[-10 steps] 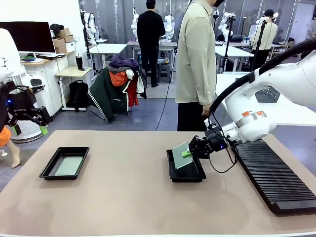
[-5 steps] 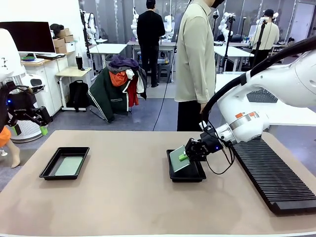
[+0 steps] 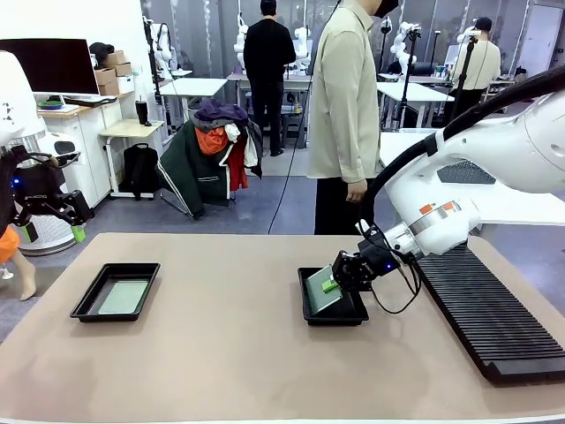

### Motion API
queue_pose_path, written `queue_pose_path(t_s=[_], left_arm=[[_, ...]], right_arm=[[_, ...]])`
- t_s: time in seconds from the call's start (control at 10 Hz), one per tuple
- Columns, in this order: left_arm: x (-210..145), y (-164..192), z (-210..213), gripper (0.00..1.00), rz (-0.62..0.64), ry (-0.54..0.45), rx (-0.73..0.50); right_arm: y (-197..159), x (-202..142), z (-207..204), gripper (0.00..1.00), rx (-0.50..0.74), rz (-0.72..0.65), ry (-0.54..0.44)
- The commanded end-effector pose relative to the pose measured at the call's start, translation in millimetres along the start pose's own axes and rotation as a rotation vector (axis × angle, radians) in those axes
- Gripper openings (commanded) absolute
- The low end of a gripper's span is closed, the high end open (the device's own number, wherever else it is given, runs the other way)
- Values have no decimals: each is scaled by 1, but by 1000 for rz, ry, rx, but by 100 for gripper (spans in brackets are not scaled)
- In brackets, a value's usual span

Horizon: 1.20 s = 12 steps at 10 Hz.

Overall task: Inspect and transfer BCBs to ESD trays.
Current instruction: Pick up the Blank PCB from the PCB Rack and place it in the right ESD tray.

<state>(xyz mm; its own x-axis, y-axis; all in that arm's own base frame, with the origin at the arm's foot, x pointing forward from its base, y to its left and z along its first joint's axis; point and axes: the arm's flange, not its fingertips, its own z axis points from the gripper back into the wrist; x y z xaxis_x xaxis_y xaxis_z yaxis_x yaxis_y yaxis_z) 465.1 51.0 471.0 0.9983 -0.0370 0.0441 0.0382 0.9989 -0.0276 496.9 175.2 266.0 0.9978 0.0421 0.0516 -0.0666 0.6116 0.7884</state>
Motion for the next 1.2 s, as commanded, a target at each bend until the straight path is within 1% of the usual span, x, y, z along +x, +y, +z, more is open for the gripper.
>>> queue_pose_path(t_s=[0.0, 0.1, 0.5, 0.6, 0.7, 0.8, 0.9, 1.0, 1.1], left_arm=[[-1, 0, -1, 100, 4, -7, -7], [-1, 0, -1, 100, 4, -7, -7], [-1, 0, -1, 100, 4, -7, -7], [-1, 0, -1, 100, 4, -7, -7], [-1, 0, -1, 100, 4, -7, -7], [-1, 0, -1, 100, 4, -7, -7], [-1, 0, -1, 100, 4, -7, -7], [-1, 0, -1, 100, 4, -7, -7], [-1, 0, -1, 100, 4, -7, -7]], right_arm=[[6, 5, -8, 2, -50, -21, 5], [0, 0, 0, 2, 0, 0, 0], [-1, 0, 0, 2, -6, -3, -1], [3, -1, -1, 2, -19, -4, 12], [6, -2, 0, 10, -40, -9, 12], [9, -3, 1, 14, -56, -12, 12], [14, -5, 2, 24, -81, -15, 11], [20, -7, 4, 29, -109, -19, 14], [25, -8, 7, 40, -132, -20, 16]])
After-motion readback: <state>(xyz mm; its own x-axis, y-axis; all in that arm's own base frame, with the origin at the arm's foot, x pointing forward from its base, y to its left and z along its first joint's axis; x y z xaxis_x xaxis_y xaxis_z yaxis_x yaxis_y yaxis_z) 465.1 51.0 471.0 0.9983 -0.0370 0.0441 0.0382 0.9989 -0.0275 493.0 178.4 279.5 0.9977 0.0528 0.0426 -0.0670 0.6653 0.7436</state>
